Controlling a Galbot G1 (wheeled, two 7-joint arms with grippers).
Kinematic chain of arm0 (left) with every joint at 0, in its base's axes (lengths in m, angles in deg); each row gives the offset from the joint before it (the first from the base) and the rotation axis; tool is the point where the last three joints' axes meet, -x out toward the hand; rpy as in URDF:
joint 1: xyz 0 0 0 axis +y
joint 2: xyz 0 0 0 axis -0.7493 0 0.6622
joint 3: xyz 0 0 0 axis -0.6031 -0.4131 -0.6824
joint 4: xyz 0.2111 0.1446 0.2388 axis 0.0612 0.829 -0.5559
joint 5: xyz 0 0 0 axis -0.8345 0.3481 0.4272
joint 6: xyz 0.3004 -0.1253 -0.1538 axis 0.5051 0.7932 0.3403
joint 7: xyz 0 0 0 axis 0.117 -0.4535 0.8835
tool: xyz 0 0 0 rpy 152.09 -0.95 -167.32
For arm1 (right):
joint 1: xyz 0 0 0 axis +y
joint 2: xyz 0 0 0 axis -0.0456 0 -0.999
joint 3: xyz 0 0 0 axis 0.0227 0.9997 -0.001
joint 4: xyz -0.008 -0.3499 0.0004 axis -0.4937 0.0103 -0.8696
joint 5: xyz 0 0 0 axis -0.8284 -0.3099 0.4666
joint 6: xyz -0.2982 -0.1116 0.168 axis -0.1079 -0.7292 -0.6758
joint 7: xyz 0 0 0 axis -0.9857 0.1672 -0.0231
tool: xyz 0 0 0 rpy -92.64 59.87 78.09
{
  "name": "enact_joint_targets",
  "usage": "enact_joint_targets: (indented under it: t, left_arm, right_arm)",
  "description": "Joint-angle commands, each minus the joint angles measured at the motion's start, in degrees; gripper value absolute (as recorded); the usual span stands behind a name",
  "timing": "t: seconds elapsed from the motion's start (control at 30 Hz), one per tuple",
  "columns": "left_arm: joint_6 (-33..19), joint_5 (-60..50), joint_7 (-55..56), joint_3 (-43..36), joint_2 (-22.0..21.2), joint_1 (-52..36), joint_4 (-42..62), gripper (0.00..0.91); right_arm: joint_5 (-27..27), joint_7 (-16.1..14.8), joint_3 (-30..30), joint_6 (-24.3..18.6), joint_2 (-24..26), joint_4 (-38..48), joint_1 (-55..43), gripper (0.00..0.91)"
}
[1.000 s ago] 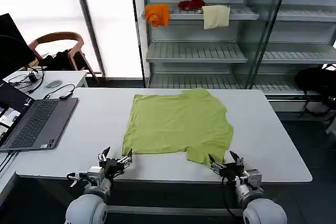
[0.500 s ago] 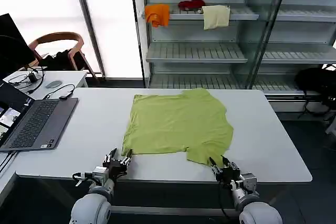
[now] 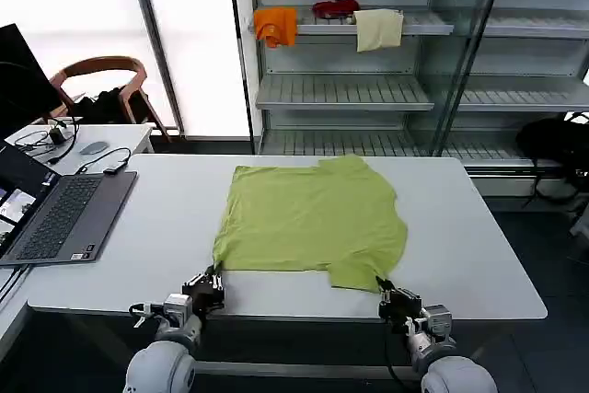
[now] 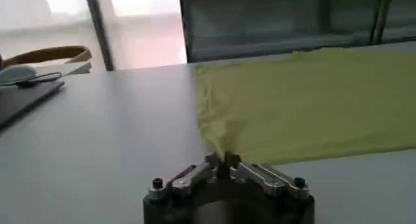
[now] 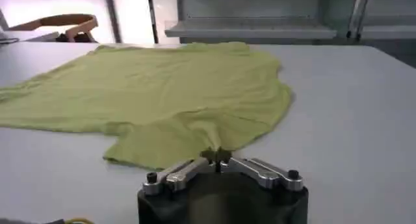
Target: Fold and organize the clothes.
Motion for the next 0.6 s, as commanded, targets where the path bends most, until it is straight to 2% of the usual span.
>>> enact_joint_targets:
  t: [0.03, 0.37, 0.6]
  left_arm:
    - [-0.22, 0.23, -0.02, 0.56, 0.02, -0.11, -1.55, 0.000]
    - [2.50, 1.67, -1.80, 1.29, -0.20, -8.35, 0.07, 0.000]
    - [3.79, 2.74, -1.56, 0.69, -1.08, -14.95, 5.41, 0.000]
  right_arm:
    - [0.07, -0.50, -0.25, -0.10, 0.44, -1.16, 0.62, 0.000]
    - [0.19, 2.62, 0.89, 0.25, -2.49, 2.14, -9.24, 0.000]
    - [0.79, 3.53, 1.47, 0.29, -4.33, 8.76, -17.21, 0.000]
